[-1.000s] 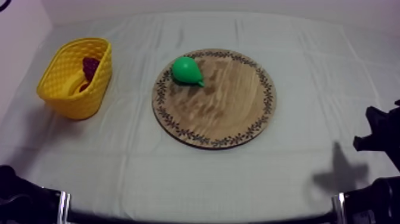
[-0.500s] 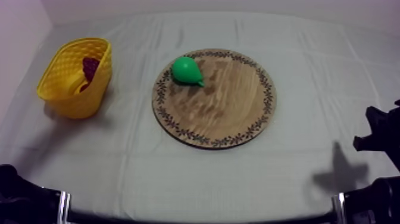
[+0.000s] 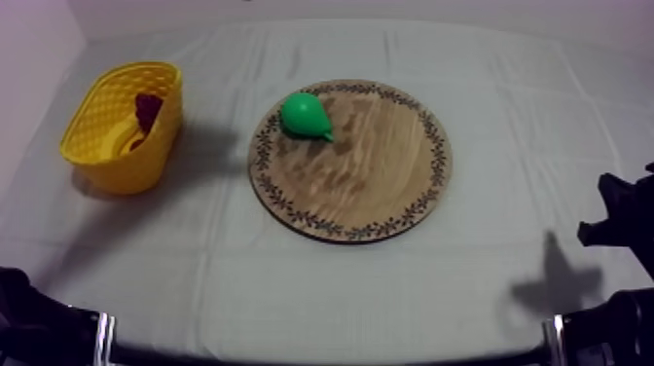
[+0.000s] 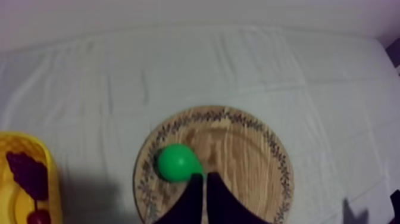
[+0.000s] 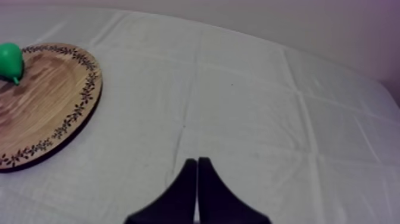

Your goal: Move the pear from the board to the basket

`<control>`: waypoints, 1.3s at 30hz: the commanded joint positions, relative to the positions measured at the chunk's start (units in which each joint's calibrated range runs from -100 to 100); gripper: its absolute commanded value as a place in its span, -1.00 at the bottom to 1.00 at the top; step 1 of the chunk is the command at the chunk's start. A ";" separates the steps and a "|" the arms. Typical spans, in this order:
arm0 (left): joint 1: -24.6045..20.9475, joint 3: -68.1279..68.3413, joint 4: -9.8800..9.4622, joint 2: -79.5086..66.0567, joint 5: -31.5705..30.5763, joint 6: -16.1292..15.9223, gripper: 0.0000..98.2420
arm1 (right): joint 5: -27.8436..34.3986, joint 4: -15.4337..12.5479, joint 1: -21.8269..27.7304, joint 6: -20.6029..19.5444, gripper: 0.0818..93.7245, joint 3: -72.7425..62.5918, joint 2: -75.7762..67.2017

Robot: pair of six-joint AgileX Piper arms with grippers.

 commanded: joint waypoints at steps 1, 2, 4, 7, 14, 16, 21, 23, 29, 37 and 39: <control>0.15 -1.47 0.28 3.47 2.01 1.43 -1.00 | 0.14 0.00 0.01 0.00 -0.99 0.05 0.01; 0.22 -2.17 0.40 4.58 3.00 1.95 -1.00 | 0.14 0.00 0.01 0.00 -0.99 0.05 0.01; 0.37 -3.45 0.55 6.72 4.81 2.83 -1.00 | 0.14 0.00 0.01 0.00 -0.99 0.05 0.01; 0.48 -4.66 0.63 9.62 6.41 3.72 -1.00 | 0.14 0.00 0.01 0.00 -0.99 0.05 0.01; 0.69 -5.31 0.65 14.01 7.12 3.99 -1.00 | 0.14 0.00 0.01 0.00 -0.99 0.05 0.01; 0.69 -5.29 0.82 14.60 7.22 3.99 -0.96 | 0.14 0.00 0.01 0.00 -0.99 0.05 0.01; 0.59 -5.26 0.60 15.32 7.55 5.58 -0.29 | 0.14 0.00 0.01 0.00 -0.99 0.05 0.01; 0.51 -5.11 0.34 15.46 7.61 6.08 0.04 | 0.14 0.00 0.01 0.00 -0.99 0.05 0.01; 0.18 -4.60 0.08 15.86 8.02 6.81 0.59 | 0.14 0.00 0.01 0.00 -0.99 0.05 0.01; 0.15 -4.47 2.98 17.92 11.76 7.67 0.94 | 0.14 0.00 0.01 0.01 -0.99 0.05 0.01; 0.27 -4.18 2.94 18.75 11.75 7.96 0.95 | 0.14 0.00 0.01 -0.01 -0.99 0.05 0.01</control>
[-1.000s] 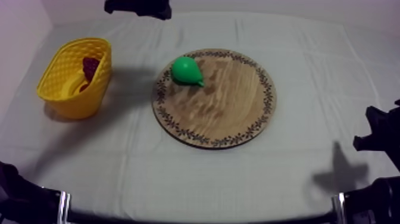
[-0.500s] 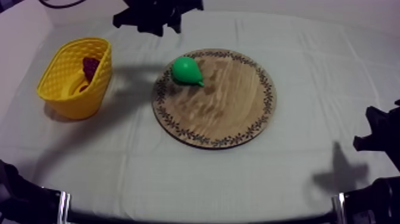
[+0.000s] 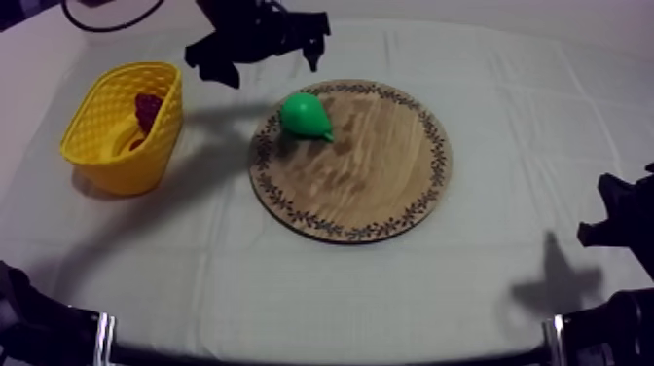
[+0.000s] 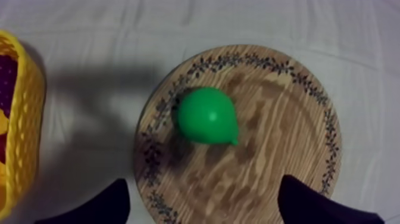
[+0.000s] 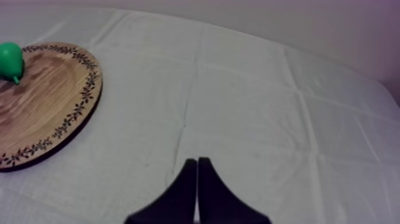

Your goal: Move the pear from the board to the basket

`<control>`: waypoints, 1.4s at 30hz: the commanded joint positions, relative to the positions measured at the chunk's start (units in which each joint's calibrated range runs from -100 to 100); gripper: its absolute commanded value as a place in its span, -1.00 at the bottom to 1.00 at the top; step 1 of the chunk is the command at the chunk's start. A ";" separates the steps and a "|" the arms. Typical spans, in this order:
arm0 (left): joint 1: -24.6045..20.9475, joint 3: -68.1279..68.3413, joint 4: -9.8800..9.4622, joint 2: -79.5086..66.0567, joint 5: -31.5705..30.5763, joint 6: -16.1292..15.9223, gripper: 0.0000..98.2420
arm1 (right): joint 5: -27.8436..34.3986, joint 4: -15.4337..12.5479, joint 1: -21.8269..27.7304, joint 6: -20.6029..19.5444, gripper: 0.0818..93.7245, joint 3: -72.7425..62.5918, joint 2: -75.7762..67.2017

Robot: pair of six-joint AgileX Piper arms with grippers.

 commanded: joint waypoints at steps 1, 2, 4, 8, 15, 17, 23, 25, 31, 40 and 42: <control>-0.02 0.70 0.12 0.83 -0.29 -0.01 0.96 | -0.02 0.00 0.01 0.01 -0.99 0.05 0.01; -0.02 1.12 0.21 1.32 -0.57 -0.09 0.96 | -0.02 0.00 0.01 0.02 -0.99 0.05 0.01; -0.02 1.60 0.26 2.50 -1.17 0.02 0.96 | -0.02 0.00 0.01 -0.01 -0.99 0.05 0.01; -0.41 1.38 0.78 5.60 -2.20 0.58 0.96 | -0.02 0.00 0.01 -0.02 -0.99 0.05 0.01; -0.47 -4.58 2.29 12.15 -3.46 0.84 0.96 | -0.02 0.00 0.01 -0.05 -0.99 0.05 0.01; -0.24 -6.84 2.59 14.05 -3.43 0.91 0.96 | -0.02 0.00 0.01 0.00 -0.99 0.05 0.01; 0.29 -13.61 3.15 20.51 -0.58 1.20 0.97 | -0.02 0.00 0.01 -0.01 -0.99 0.05 0.01; 0.02 -15.02 3.07 22.32 -0.18 1.33 0.97 | -0.02 0.00 0.01 0.00 -0.99 0.05 0.01; -1.02 -19.59 1.77 27.23 1.64 1.89 0.97 | -0.02 0.00 0.01 -0.02 -0.99 0.05 0.01; -2.17 -22.84 1.43 30.63 0.69 1.25 0.96 | -0.02 0.00 0.01 -0.03 -0.99 0.05 0.01; -2.26 -23.05 1.61 31.05 0.56 0.71 0.96 | -0.02 0.00 0.01 -0.01 -0.99 0.05 0.01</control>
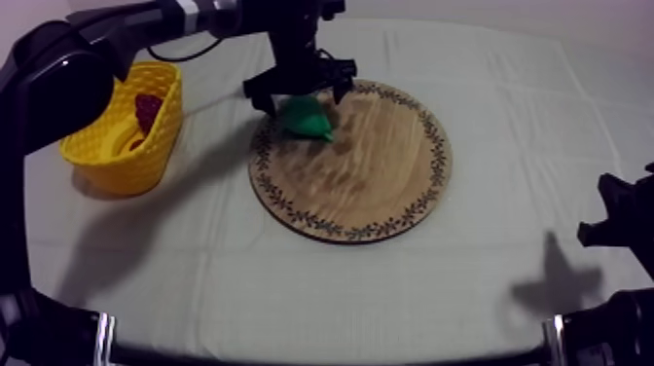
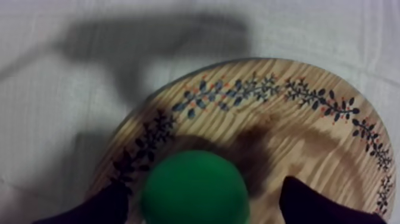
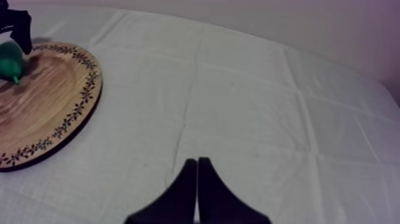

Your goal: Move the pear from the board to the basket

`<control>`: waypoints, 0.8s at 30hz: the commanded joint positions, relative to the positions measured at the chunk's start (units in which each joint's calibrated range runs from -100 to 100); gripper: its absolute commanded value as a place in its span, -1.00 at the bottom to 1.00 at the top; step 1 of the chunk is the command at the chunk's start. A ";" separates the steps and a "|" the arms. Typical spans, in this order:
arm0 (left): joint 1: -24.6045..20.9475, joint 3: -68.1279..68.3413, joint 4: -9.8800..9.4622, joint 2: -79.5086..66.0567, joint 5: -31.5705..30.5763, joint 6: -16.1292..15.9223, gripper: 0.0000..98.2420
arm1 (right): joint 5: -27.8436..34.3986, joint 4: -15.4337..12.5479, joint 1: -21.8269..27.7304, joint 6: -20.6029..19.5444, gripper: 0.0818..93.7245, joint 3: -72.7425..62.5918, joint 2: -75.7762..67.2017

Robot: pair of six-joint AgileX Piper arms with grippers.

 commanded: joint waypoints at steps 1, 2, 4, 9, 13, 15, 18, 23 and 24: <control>0.02 -0.10 0.12 0.26 -0.07 -0.65 0.96 | -0.02 0.00 0.01 -0.05 -0.99 0.05 0.01; 0.09 -0.18 0.05 0.38 -0.09 -0.93 0.96 | -0.02 0.00 0.01 -0.06 -0.99 0.05 0.01; 0.28 -0.24 -0.13 0.59 -0.10 -1.38 0.96 | -0.02 0.00 0.01 -0.06 -0.99 0.05 0.01; 0.66 -0.54 -0.04 1.60 1.15 -2.57 0.95 | -0.02 0.00 0.01 -0.04 -0.99 0.05 0.01; 1.03 -0.98 -1.37 2.58 1.60 -2.46 0.95 | -0.02 0.00 0.01 -0.07 -0.99 0.05 0.01; 0.92 -1.47 -1.59 3.32 1.66 -2.68 0.95 | -0.02 0.00 0.01 -0.08 -0.99 0.05 0.01; 0.72 -2.94 -2.21 4.78 1.71 -2.28 0.95 | -0.02 0.00 0.01 -0.06 -0.99 0.05 0.01; -0.04 -3.90 -2.27 6.37 1.13 -1.93 0.95 | -0.02 0.00 0.01 -0.07 -0.99 0.05 0.01; -0.14 -3.94 -2.25 6.57 1.04 -1.83 0.95 | -0.02 0.00 0.01 -0.06 -0.99 0.05 0.01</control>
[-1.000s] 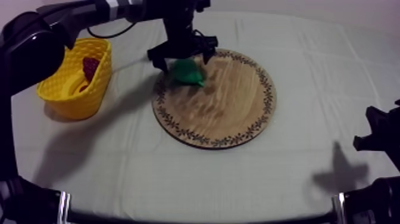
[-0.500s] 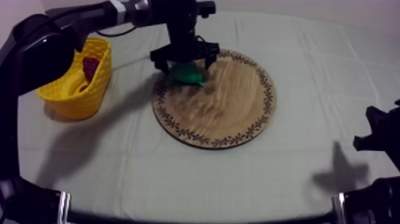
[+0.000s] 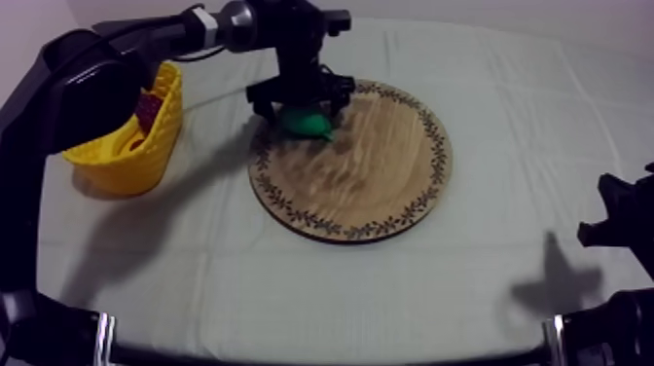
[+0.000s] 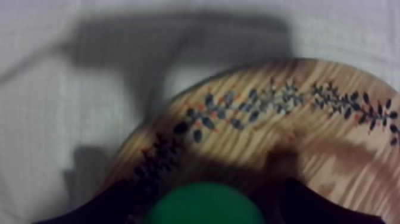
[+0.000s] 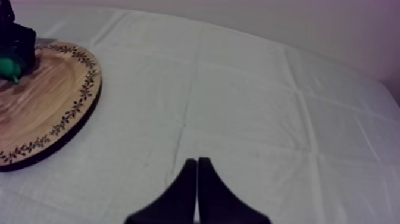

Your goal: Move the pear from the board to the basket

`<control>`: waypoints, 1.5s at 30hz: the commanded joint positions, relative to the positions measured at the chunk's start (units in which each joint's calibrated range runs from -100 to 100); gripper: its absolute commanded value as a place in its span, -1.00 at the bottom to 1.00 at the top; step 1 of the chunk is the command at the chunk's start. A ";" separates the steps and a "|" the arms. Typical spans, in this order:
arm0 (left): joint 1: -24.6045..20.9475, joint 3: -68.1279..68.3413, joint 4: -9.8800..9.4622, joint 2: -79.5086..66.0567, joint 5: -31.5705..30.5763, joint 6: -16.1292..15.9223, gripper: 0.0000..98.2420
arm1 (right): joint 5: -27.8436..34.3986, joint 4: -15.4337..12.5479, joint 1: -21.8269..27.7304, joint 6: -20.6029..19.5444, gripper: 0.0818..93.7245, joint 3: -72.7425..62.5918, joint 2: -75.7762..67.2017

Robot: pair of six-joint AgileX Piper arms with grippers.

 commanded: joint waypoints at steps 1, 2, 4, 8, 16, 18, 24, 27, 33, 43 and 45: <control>-0.16 0.01 0.10 0.32 -0.10 0.20 0.95 | -0.03 -0.05 0.01 -0.01 -0.99 0.05 0.01; -0.29 -0.01 0.12 0.42 -0.14 0.25 0.95 | -0.03 -0.05 0.01 -0.01 -0.99 0.05 0.01; -0.53 -0.12 0.15 0.51 -0.20 0.35 0.93 | -0.03 -0.05 0.01 -0.02 -0.99 0.05 0.01; -0.65 -0.33 0.11 0.12 -0.23 0.53 0.85 | -0.03 -0.05 0.01 -0.01 -0.99 0.05 0.01; -0.21 0.40 -0.04 -1.89 -0.03 0.82 0.68 | -0.03 -0.05 0.01 0.02 -0.99 0.05 0.01; -0.17 0.68 0.03 -2.54 0.03 0.78 0.66 | -0.03 -0.05 0.01 0.02 -0.99 0.05 0.01; -0.05 1.81 0.76 -4.07 0.55 0.12 0.62 | -0.03 -0.05 0.01 0.02 -0.99 0.05 0.01; 0.43 1.70 1.43 -4.30 2.37 -0.39 0.67 | -0.03 -0.05 0.01 0.02 -0.99 0.05 0.01; 1.12 1.53 1.78 -3.53 2.93 -0.90 0.67 | -0.03 -0.05 0.01 0.00 -0.99 0.05 0.01; 0.55 -1.95 0.38 -0.13 1.65 -0.96 0.29 | -0.03 -0.05 0.01 -0.01 -0.99 0.05 0.01; 0.38 -2.77 0.19 0.38 2.17 -1.04 0.25 | -0.03 -0.05 0.01 -0.03 -0.99 0.05 0.01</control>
